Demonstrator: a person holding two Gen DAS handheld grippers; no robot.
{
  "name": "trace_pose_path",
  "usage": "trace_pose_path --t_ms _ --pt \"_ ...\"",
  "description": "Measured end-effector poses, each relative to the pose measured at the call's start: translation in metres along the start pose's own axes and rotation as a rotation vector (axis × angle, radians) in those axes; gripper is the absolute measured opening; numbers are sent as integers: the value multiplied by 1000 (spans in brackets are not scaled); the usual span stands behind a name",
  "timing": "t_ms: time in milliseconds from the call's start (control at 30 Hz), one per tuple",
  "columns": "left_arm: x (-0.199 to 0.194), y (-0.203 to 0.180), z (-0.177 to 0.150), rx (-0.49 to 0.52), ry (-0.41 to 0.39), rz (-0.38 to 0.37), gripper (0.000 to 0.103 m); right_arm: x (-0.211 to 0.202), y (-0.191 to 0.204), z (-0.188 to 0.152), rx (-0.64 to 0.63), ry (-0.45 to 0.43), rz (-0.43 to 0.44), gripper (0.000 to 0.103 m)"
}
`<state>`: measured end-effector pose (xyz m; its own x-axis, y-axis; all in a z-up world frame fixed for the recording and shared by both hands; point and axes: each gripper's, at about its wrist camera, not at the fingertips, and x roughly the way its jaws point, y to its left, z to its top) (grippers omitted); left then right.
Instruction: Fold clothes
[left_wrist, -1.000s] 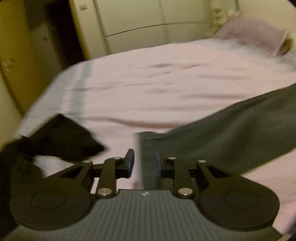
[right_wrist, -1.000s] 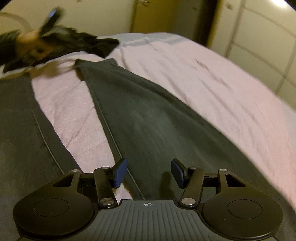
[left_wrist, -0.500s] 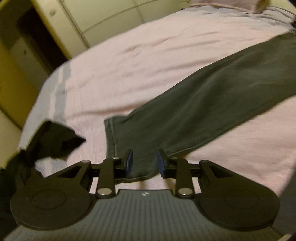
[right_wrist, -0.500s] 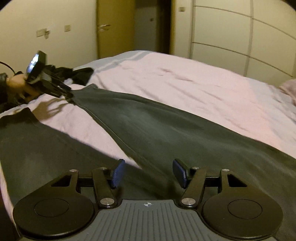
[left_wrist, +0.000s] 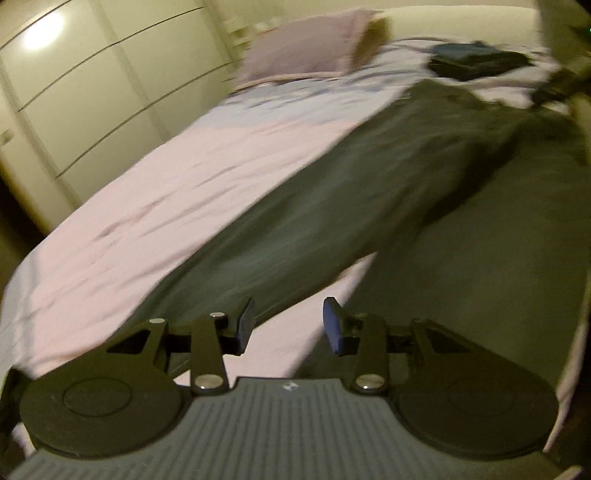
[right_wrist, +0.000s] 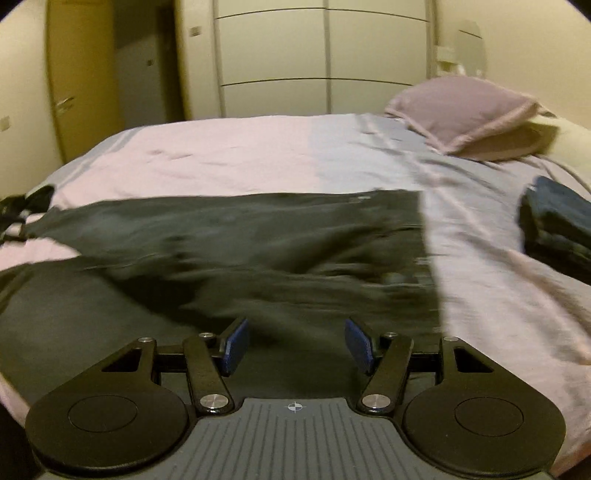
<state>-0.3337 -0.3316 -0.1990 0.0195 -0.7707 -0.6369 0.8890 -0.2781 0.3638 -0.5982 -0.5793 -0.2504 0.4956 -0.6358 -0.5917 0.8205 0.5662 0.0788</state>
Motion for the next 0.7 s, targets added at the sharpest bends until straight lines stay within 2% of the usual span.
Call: trace_pose_path --t_ms 233,333,400,433,467,500,533,700 --pt "48 -78 67 84 -51 -124 37 32 -88 39 78 22 119 58" --pt "67 -106 88 131 -69 -160 37 63 -118 50 155 75 199 53" --pt "81 -121 98 157 -74 -175 37 87 -131 52 195 129 218 52" --pt "88 -127 102 171 -75 -179 37 96 -135 51 210 149 220 45" --pt "96 -131 105 181 -74 -184 37 105 -139 50 224 168 222 22" --pt "101 -135 107 186 -71 -190 37 106 -140 50 231 179 227 6" --pt "105 -138 109 189 -70 -195 37 106 -141 49 237 188 234 2" --pt "125 -149 117 181 -88 -216 41 72 -149 61 134 141 156 2"
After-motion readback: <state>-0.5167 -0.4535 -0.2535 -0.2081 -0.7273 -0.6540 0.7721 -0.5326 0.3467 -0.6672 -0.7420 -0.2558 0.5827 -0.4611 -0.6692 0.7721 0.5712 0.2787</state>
